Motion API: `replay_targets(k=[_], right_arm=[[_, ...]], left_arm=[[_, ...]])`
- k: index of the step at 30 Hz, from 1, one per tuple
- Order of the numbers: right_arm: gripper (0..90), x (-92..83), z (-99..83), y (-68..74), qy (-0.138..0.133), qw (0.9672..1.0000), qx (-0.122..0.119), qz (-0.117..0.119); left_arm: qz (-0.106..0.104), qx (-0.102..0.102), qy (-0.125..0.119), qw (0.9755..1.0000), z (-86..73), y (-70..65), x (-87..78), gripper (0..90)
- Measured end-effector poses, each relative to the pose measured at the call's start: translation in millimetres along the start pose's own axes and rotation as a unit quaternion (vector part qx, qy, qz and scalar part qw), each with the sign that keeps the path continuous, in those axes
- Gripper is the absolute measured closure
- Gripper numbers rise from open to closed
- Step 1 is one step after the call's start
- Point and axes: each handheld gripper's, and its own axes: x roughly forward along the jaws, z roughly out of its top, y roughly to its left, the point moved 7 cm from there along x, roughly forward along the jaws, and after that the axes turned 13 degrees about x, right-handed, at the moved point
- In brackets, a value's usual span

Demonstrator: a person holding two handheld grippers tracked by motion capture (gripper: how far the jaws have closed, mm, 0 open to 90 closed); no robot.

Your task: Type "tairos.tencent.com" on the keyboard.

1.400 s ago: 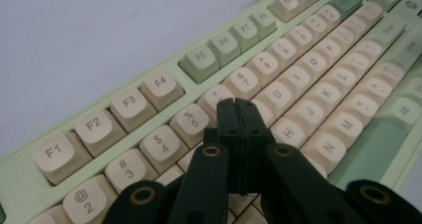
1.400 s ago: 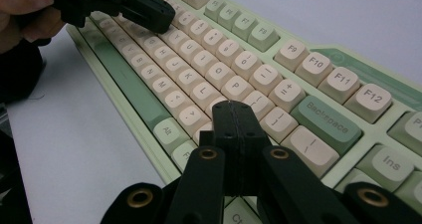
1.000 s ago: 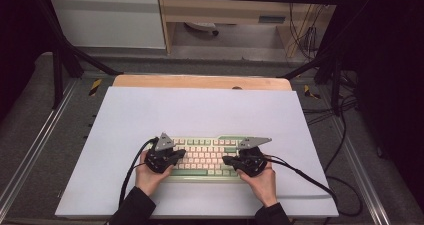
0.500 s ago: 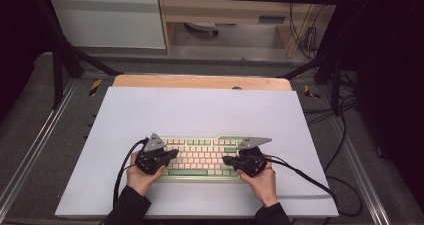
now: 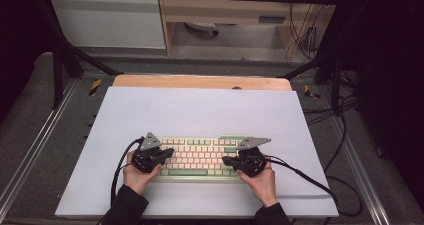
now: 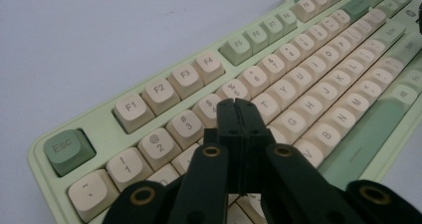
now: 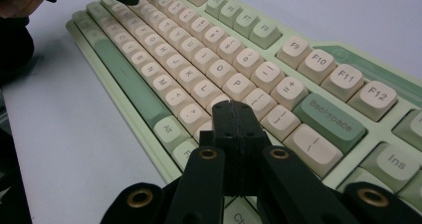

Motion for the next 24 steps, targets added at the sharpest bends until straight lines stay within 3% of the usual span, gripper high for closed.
replay_targets(k=[24], right_arm=[[90.0, 0.3, -0.3, 0.0, 0.0, 1.0, -0.001, 0.0]], left_arm=[[0.004, 0.0, 0.011, 0.9999, -6.4, 2.7, 11.2, 90.0]])
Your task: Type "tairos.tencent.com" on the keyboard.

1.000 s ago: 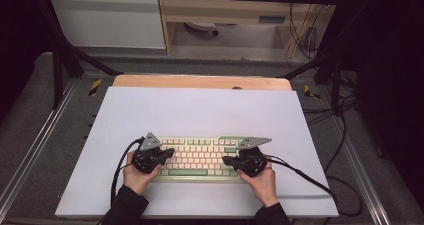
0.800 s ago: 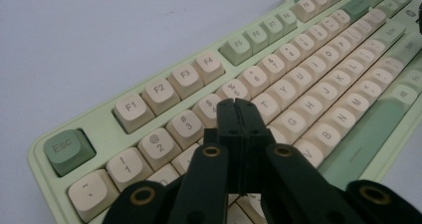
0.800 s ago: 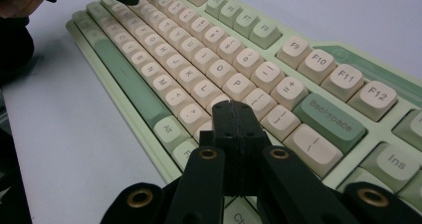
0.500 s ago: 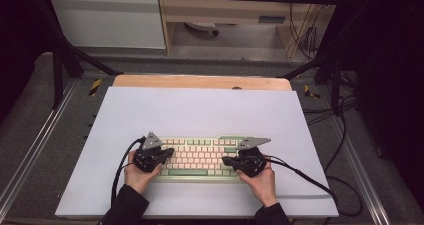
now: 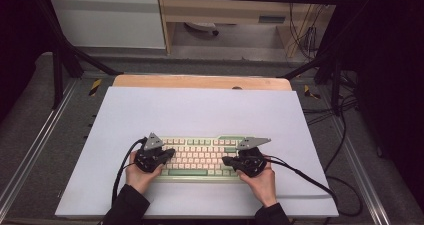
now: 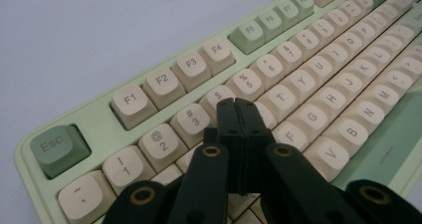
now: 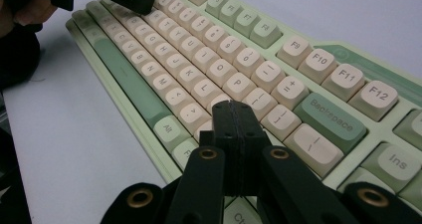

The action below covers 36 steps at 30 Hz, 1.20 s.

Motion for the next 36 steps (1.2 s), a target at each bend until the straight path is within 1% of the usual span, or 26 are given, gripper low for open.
replay_targets(k=[10, 15, 21, 23, 24, 26, 29, 31, 36], right_arm=[[90.0, -1.5, 1.3, 1.1, -0.004, 1.0, 0.002, 0.003], [90.0, -2.3, 2.7, 1.7, -0.008, 1.0, 0.001, 0.005], [90.0, -1.4, 3.0, 3.6, -0.007, 0.9999, 0.006, 0.009], [90.0, 0.0, 2.9, 4.8, -0.005, 0.9999, 0.004, 0.009], [90.0, 1.3, 3.1, 5.5, -0.004, 1.0, -0.001, 0.009], [90.0, 3.4, 3.4, 8.0, -0.002, 0.9999, -0.002, 0.01], [90.0, 5.9, 4.2, 11.3, 0.002, 0.9999, -0.004, 0.012], [90.0, 7.7, 5.3, 12.7, 0.004, 0.9999, -0.01, 0.013], [90.0, 12.0, 7.5, 17.5, 0.007, 0.9998, -0.013, 0.017]], left_arm=[[-0.004, -0.001, -0.01, 0.9999, 4.6, -2.8, -9.8, 90.0], [-0.002, -0.006, -0.016, 0.9999, 5.2, -0.8, -16.6, 90.0], [-0.003, -0.008, -0.016, 0.9998, 0.2, 0.4, -23.4, 90.0], [-0.004, -0.01, -0.015, 0.9998, -2.6, 0.2, -25.6, 90.0], [-0.004, -0.009, -0.014, 0.9998, -3.4, 0.5, -26.7, 90.0], [-0.005, -0.014, -0.017, 0.9997, -5.0, 0.9, -29.8, 90.0], [-0.004, -0.013, -0.016, 0.9998, -8.2, 0.9, -32.5, 90.0], [-0.003, -0.016, -0.016, 0.9997, -10.3, 1.5, -33.9, 90.0], [-0.002, -0.018, -0.017, 0.9997, -14.0, 2.5, -37.4, 90.0]])
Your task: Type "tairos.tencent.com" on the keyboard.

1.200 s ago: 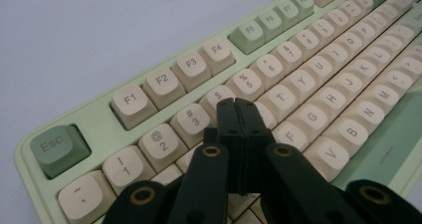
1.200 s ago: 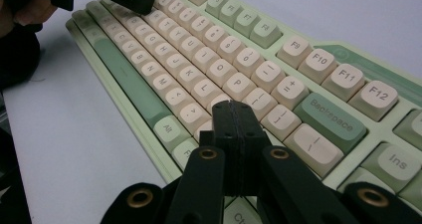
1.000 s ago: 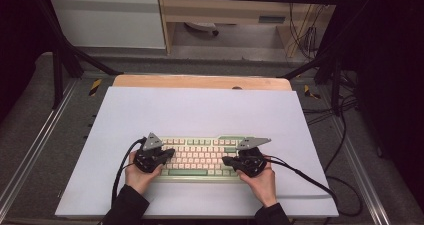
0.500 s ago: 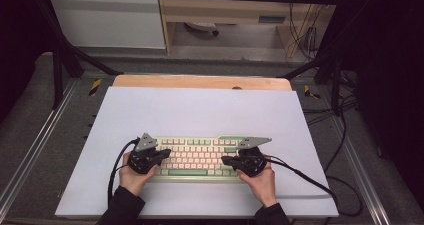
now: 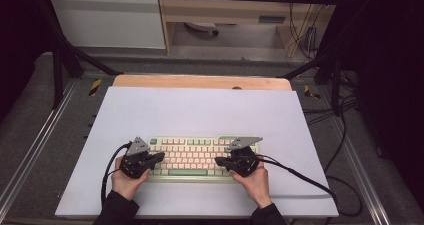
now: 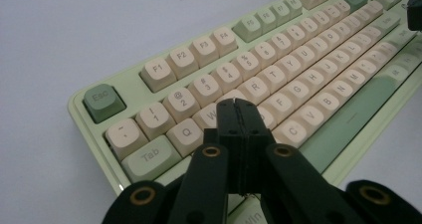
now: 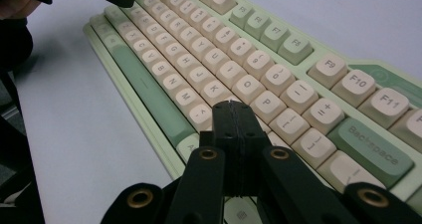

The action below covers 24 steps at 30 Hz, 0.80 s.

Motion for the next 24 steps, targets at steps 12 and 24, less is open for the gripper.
replay_targets(k=[12, 24], right_arm=[[90.0, 14.3, 6.4, 14.8, 0.004, 0.9999, -0.004, 0.013], [90.0, 37.4, 11.7, 31.9, 0.01, 0.9995, -0.006, 0.029]], left_arm=[[0.001, -0.006, 0.003, 1.0, -9.3, 3.0, -5.5, 90.0], [0.001, -0.008, 0.001, 1.0, -9.9, 3.7, -5.6, 90.0]])
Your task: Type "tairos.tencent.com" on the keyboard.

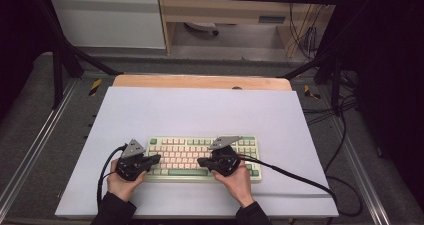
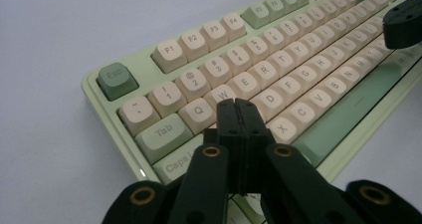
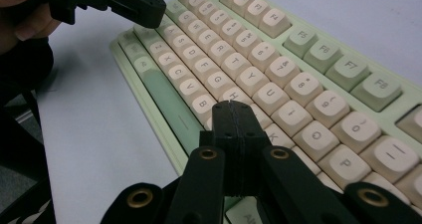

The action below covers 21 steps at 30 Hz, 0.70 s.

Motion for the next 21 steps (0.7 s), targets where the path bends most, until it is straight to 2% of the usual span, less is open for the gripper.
replay_targets(k=[8, 21], right_arm=[[90.0, 18.3, -3.3, 4.2, 0.009, 0.9999, 0.004, 0.008], [90.0, 23.9, -4.3, 2.7, 0.01, 0.9999, 0.002, 0.009]], left_arm=[[0.0, -0.001, -0.001, 1.0, 0.0, 0.3, -0.1, 90.0], [0.0, -0.001, -0.001, 1.0, -0.2, 1.0, 0.3, 90.0]])
